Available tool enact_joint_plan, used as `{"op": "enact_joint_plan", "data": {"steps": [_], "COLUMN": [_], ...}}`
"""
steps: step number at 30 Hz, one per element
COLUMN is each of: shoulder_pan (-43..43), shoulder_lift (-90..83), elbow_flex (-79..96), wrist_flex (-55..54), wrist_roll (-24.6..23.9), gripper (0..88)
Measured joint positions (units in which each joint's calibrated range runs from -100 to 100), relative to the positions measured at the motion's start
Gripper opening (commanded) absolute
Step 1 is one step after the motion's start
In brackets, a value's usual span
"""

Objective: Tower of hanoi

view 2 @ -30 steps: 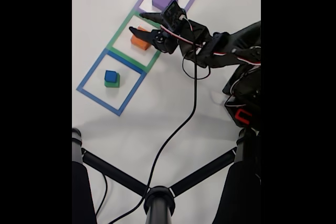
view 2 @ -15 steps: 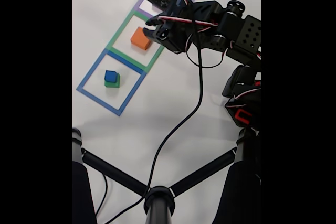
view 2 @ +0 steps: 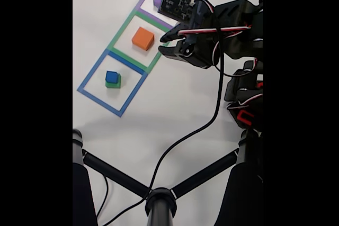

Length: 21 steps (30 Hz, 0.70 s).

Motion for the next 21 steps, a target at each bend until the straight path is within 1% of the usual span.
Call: {"op": "enact_joint_plan", "data": {"steps": [6, 8, 9, 12, 15, 18, 21], "shoulder_pan": [-1.8, -1.8, -1.8, -1.8, -1.3, -0.7, -0.7], "shoulder_lift": [-1.6, -1.7, -1.7, -2.2, -3.0, -3.1, -3.0], "elbow_flex": [0.3, 2.4, 3.9, 10.4, 17.6, 25.3, 33.2], "wrist_flex": [1.5, 0.3, -1.0, -7.4, -14.8, -22.5, -33.1], "wrist_roll": [-0.2, -0.6, -0.6, 0.0, 0.0, 0.0, -0.6], "gripper": [7.5, 15.3, 17.1, 22.9, 26.2, 28.4, 30.2]}}
